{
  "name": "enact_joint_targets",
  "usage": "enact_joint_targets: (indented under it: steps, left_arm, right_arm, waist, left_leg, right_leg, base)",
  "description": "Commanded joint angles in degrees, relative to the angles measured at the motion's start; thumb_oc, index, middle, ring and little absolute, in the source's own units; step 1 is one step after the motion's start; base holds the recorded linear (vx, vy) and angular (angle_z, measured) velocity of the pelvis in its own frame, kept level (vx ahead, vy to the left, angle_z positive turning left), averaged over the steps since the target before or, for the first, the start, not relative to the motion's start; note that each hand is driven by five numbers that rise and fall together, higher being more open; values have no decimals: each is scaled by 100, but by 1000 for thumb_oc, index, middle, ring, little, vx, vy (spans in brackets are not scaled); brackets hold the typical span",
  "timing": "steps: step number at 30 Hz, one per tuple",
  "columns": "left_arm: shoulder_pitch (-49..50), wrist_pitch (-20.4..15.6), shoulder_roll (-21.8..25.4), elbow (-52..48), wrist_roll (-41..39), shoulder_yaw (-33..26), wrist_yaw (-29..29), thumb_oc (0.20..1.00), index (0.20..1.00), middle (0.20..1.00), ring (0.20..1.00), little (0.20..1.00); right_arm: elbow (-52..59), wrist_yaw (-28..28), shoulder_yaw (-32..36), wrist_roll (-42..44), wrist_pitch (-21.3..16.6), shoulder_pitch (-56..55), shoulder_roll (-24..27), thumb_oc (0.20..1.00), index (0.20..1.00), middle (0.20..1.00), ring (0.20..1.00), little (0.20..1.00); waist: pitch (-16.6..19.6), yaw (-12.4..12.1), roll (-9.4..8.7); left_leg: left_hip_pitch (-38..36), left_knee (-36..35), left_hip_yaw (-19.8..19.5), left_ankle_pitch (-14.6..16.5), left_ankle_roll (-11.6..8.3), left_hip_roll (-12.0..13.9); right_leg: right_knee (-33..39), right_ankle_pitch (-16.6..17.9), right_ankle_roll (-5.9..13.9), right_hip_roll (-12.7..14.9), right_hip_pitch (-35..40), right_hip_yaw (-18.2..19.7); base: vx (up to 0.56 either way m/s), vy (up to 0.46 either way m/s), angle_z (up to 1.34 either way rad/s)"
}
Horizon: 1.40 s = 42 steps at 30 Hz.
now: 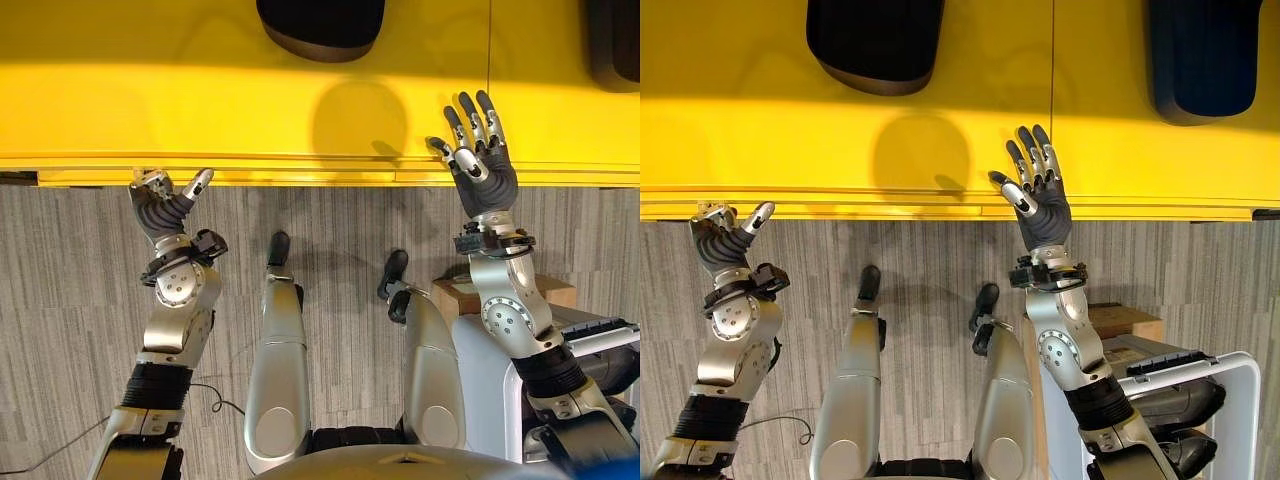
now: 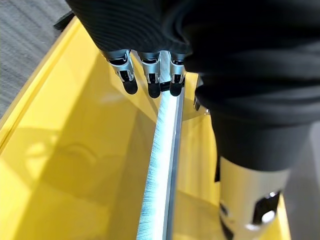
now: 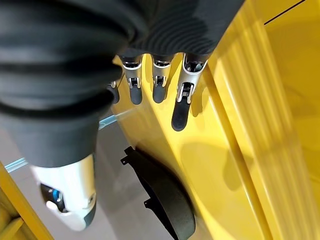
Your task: Move parts from the plastic box to the shelf.
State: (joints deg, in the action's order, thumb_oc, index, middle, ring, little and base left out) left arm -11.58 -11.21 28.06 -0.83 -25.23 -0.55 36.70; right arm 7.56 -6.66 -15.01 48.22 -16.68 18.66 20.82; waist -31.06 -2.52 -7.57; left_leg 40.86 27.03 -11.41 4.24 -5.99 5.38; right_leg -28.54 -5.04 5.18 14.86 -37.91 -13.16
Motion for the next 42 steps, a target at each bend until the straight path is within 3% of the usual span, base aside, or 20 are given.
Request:
enact_joint_targets:
  steps: [1,8,10,11,14,24,28,32,42]
  left_arm:
    - [-1401,-1047,845,-1500,1216,-879,106,1000,1000,1000,1000,1000]
    - [-974,-1233,730,-2156,979,-1059,-164,1000,1000,1000,1000,1000]
    - [-476,-1238,297,-2067,216,-742,-651,1000,1000,1000,1000,1000]
    - [-470,-1244,293,-2063,193,-747,-674,1000,1000,1000,1000,1000]
    - [220,-954,76,-1656,-286,-500,-1157,1000,1000,1000,1000,1000]
    - [1441,-336,-287,-441,-916,-52,-1871,1000,1000,1000,1000,1000]
    - [1715,-318,-337,-316,-1179,-57,-2033,1000,1000,1000,1000,1000]
    - [1891,-340,-509,30,-2049,-179,-2357,1000,1000,1000,1000,1000]
    - [2070,-236,-291,732,-3066,-667,-3425,1000,1000,1000,1000,1000]
  right_arm:
    - [-223,44,-144,226,63,-173,4,1000,1000,1000,1000,1000]
    - [-158,66,-132,243,77,-206,71,1000,1000,1000,1000,1000]
    - [-121,60,-175,181,157,-160,91,1000,1000,1000,1000,1000]
    - [-119,59,-174,180,158,-167,96,1000,1000,1000,1000,1000]
    - [-110,65,-103,127,226,-206,119,1000,1000,1000,1000,1000]
    - [-79,37,110,-56,255,-406,-58,1000,1000,1000,1000,1000]
    - [-51,35,149,-104,239,-469,-99,1000,1000,1000,1000,1000]
    - [4,71,240,-105,230,-556,-116,1000,1000,1000,1000,1000]
    - [30,409,480,-109,300,-703,-48,1000,1000,1000,1000,1000]
  waist:
    - [162,64,145]
    - [166,-3,181]
    - [131,-23,199]
    - [135,-22,205]
    - [131,-37,226]
    - [130,-111,323]
    - [130,-156,350]
    - [130,-198,392]
    - [130,-277,555]
  left_leg:
    - [-170,7,623,173,324,-128]
    - [-213,-33,624,162,325,-147]
    - [-230,-79,608,121,334,-157]
    - [-231,-80,607,120,334,-156]
    - [-211,-80,613,98,340,-170]
    - [-178,-90,597,67,392,-204]
    - [-199,-123,573,58,407,-216]
    - [-205,-133,547,38,413,-231]
    - [-225,-105,544,45,408,-259]
  right_leg:
    - [-205,-300,197,-109,693,28]
    - [-160,-282,193,-97,744,15]
    - [-168,-267,176,-95,742,2]
    - [-168,-267,175,-96,743,1]
    - [-172,-262,156,-101,749,-17]
    - [-225,-272,141,-92,745,-67]
    - [-239,-284,144,-98,767,-84]
    - [-239,-285,155,-85,790,-110]
    - [-274,-319,177,-68,820,-135]
  base:
    - [0,0,0]
    - [-5,-3,0]
    - [-36,-8,-1]
    - [0,0,0]
    - [0,0,0]
    - [0,0,0]
    - [11,-12,3]
    - [17,-17,7]
    - [8,7,1]
